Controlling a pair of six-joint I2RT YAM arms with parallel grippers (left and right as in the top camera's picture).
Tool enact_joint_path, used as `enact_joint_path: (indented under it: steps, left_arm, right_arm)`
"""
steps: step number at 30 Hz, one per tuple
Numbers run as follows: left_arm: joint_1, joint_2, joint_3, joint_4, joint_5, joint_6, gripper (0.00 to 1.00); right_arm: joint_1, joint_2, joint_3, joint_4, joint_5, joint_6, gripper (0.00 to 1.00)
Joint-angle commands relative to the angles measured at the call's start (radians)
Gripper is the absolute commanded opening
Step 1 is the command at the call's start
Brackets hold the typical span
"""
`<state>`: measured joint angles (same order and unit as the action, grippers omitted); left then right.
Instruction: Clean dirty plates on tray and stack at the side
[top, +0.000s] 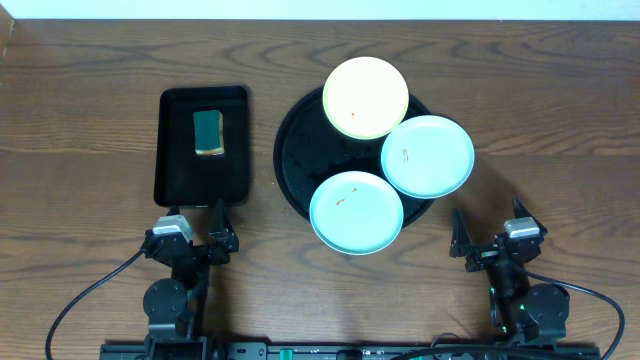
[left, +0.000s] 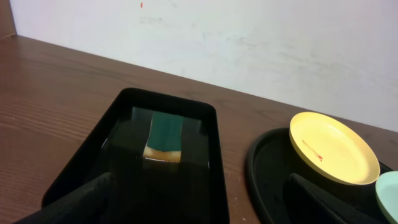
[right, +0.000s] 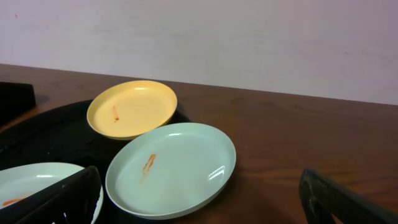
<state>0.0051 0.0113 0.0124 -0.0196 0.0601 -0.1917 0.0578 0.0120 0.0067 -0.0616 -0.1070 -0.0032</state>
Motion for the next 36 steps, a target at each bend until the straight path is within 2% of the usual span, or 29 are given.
enact_joint_path:
  steps: [1, 4, 6, 8, 12, 16, 19, 23, 27, 28, 29, 31, 33, 36]
  left_arm:
    - [-0.003, 0.001, -0.008, -0.044, -0.001, -0.013, 0.85]
    - [-0.003, 0.001, -0.008, -0.040, 0.039, -0.013, 0.85]
    - [-0.003, 0.001, 0.008, -0.032, 0.186, -0.013, 0.85]
    - [-0.003, 0.001, 0.042, -0.032, 0.235, -0.032, 0.85]
    - [-0.003, 0.042, 0.214, -0.092, 0.248, -0.050, 0.85]
    - [-0.003, 0.199, 0.462, -0.214, 0.275, -0.021, 0.85]
    - [-0.002, 0.386, 0.697, -0.385, 0.350, 0.027, 0.85]
    - [-0.002, 0.730, 1.095, -0.800, 0.378, 0.136, 0.85]
    - [-0.002, 0.991, 1.354, -1.049, 0.378, 0.147, 0.85]
    - [-0.002, 1.028, 1.383, -1.075, 0.378, 0.145, 0.86]
    - [-0.002, 1.102, 1.422, -1.124, 0.377, 0.146, 0.85]
    - [-0.002, 1.155, 1.425, -1.134, 0.377, 0.146, 0.85]
    - [-0.002, 1.212, 1.421, -1.160, 0.377, 0.148, 0.85]
    - [-0.002, 1.273, 1.406, -1.197, 0.369, 0.159, 0.84]
  right_arm:
    - [-0.005, 0.001, -0.001, -0.006, 0.006, 0.025, 0.99]
    - [-0.004, 0.011, -0.001, -0.001, -0.048, 0.177, 0.99]
    - [-0.005, 0.014, 0.013, 0.001, -0.085, 0.176, 0.99]
    - [-0.005, 0.016, 0.057, -0.017, -0.085, 0.162, 0.99]
    - [-0.005, 0.105, 0.314, -0.185, -0.085, 0.160, 0.99]
    - [-0.004, 0.334, 0.586, -0.375, -0.087, 0.159, 0.99]
    - [-0.004, 0.615, 0.856, -0.658, -0.141, 0.118, 0.99]
    - [-0.004, 0.993, 1.222, -1.034, -0.164, 0.108, 0.99]
    - [-0.004, 1.247, 1.453, -1.217, -0.242, 0.105, 0.99]
    - [-0.004, 1.282, 1.474, -1.233, -0.302, 0.091, 0.99]
    - [-0.004, 1.341, 1.489, -1.240, -0.478, 0.026, 0.99]
    - [0.002, 1.392, 1.480, -1.242, -0.629, -0.021, 0.99]
    - [0.026, 1.434, 1.458, -1.245, -0.622, -0.019, 0.82]
    - [0.069, 1.443, 1.415, -1.231, -0.448, 0.068, 0.80]
